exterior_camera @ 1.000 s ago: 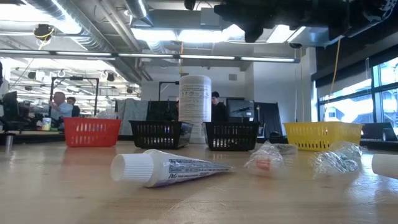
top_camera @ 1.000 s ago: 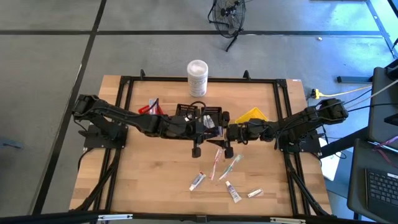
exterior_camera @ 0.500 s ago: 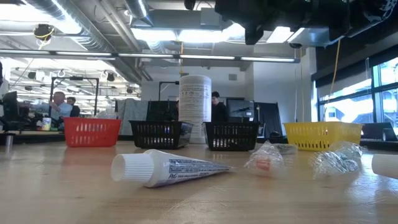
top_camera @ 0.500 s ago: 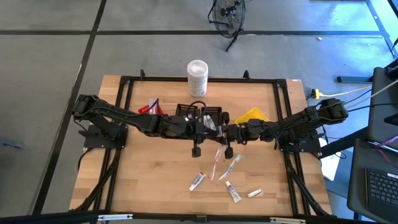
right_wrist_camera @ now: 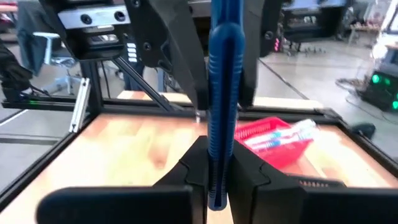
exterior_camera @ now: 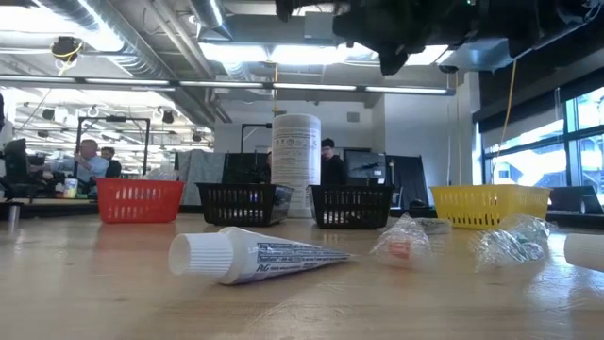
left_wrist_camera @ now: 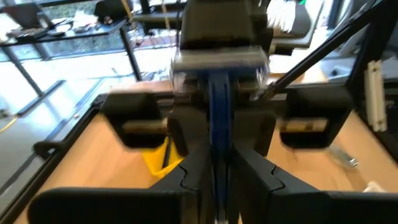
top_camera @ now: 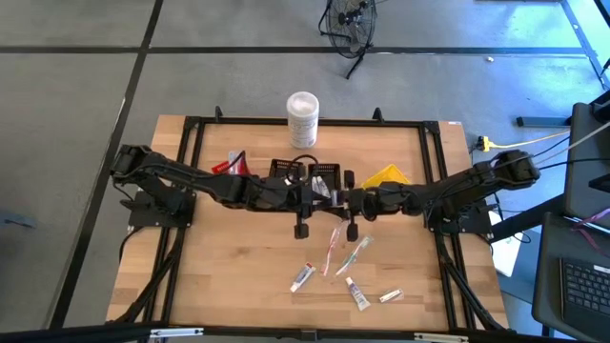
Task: Pick & Place Travel size toiletries
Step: Put the blue razor into the yellow bin, then put the red toothbrush into the red bin
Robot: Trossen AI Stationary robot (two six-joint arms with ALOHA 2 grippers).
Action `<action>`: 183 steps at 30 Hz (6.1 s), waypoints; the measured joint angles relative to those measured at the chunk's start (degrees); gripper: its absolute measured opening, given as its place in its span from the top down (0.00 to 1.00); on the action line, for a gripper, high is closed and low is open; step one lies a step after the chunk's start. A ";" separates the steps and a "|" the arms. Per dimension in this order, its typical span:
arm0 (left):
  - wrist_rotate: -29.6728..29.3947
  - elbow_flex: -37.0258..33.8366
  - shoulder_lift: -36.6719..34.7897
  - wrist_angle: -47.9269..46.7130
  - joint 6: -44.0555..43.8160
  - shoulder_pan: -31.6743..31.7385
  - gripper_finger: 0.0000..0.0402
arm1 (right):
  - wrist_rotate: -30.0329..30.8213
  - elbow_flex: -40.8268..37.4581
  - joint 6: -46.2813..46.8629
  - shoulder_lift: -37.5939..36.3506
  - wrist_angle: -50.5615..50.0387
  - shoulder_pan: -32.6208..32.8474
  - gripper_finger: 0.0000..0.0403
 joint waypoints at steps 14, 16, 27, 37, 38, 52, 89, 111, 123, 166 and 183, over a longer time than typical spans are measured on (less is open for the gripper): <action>-8.60 -0.02 -0.04 -11.80 -3.47 0.17 0.77 | 16.79 0.00 2.95 -18.94 -44.54 -0.16 0.92; -8.61 -0.02 -0.04 -12.51 -3.64 0.20 0.77 | 17.79 0.00 5.43 -22.06 -55.10 -0.75 0.92; -8.62 -0.02 -0.04 -12.96 -3.69 0.52 0.77 | 13.17 0.02 8.63 -27.32 -77.95 -6.60 0.92; -8.50 -0.04 -0.04 -12.95 -4.63 0.85 0.78 | 9.00 3.91 11.43 -20.28 -83.55 -11.35 0.92; -8.44 -0.04 -0.04 -12.95 -4.63 0.85 0.78 | 8.84 5.33 11.62 -19.29 -85.18 -11.55 0.92; -8.18 -0.04 -0.04 -13.90 -4.63 0.79 0.78 | 5.05 14.75 8.37 -1.83 -98.79 -16.22 0.92; -8.16 -0.04 -0.04 -16.17 -5.65 0.79 0.79 | 5.43 14.84 0.12 4.87 -109.08 -20.81 0.90; -8.16 -0.04 -0.04 -16.17 -5.66 0.79 0.79 | 5.52 13.35 -5.69 4.88 -104.41 -20.54 0.90; -8.16 -0.04 -0.04 -16.32 -5.76 0.39 0.78 | 5.57 13.26 -8.40 7.85 -103.06 -20.37 0.89; -12.59 0.00 -6.71 -33.37 -18.62 -7.48 0.79 | 3.55 28.43 10.89 6.08 -101.24 -10.45 0.72; -13.17 -19.55 -10.95 -13.54 -34.68 -13.16 0.79 | -3.40 28.43 12.83 6.77 -78.07 9.17 0.78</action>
